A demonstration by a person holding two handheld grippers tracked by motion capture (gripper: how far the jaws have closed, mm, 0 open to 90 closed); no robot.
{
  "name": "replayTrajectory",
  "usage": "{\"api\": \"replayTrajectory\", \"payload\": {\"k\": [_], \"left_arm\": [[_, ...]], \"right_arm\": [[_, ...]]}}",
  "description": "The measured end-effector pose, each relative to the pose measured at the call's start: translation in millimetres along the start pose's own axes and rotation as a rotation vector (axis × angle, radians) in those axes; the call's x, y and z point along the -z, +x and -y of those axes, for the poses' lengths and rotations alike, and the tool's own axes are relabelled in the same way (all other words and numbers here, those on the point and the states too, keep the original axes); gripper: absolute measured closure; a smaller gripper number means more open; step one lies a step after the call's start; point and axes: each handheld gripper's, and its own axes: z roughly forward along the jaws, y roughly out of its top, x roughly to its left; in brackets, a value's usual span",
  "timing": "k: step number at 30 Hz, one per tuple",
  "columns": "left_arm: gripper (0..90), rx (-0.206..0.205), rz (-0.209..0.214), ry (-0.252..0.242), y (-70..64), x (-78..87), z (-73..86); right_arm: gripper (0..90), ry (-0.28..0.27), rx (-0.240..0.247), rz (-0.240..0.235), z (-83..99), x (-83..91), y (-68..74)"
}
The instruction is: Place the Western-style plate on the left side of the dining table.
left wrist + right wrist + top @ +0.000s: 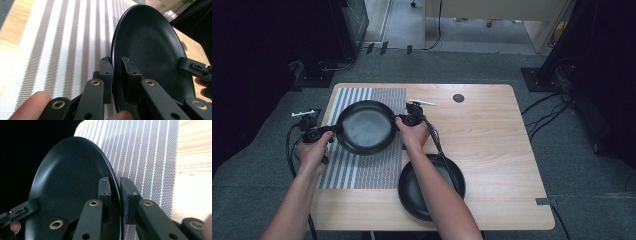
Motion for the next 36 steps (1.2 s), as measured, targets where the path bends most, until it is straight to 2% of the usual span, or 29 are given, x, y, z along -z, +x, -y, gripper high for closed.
{"api": "replayTrajectory", "payload": {"k": [1,3,7,14,22,25,29,33,36], "left_arm": [[80.6,0.000,0.000,0.000,0.0,0.0,0.0],[80.5,0.018,-0.004,0.025,8.5,-8.0,-2.8],[80.4,0.022,-0.006,0.037,13.4,-18.0,-7.5],[79.5,0.017,-0.044,0.057,14.3,-34.3,-13.2],[78.7,0.029,-0.070,0.073,18.3,-39.9,-13.0],[78.7,0.039,-0.089,0.074,20.7,-41.6,-13.1],[78.7,0.049,-0.088,0.075,22.8,-43.5,-13.1],[76.8,0.045,-0.107,0.081,25.0,-47.3,-11.3],[75.7,0.036,-0.112,0.083,25.0,-48.2,-10.4]], "right_arm": [[80.3,0.005,0.000,0.005,-0.4,-3.7,0.3],[80.2,0.009,0.003,0.021,-1.5,-10.4,0.7],[80.1,0.010,0.009,0.037,-5.1,-20.1,-2.0],[79.6,0.009,0.010,0.064,-9.6,-31.7,-9.3],[79.6,0.021,0.011,0.077,-8.2,-38.9,-11.6],[79.7,0.038,0.030,0.084,-6.0,-43.7,-11.2],[80.5,0.046,0.019,0.078,-6.2,-45.6,-13.8],[81.2,0.036,0.047,0.083,-5.2,-47.0,-11.0],[81.3,0.034,0.050,0.082,-5.2,-47.1,-10.7]]}}
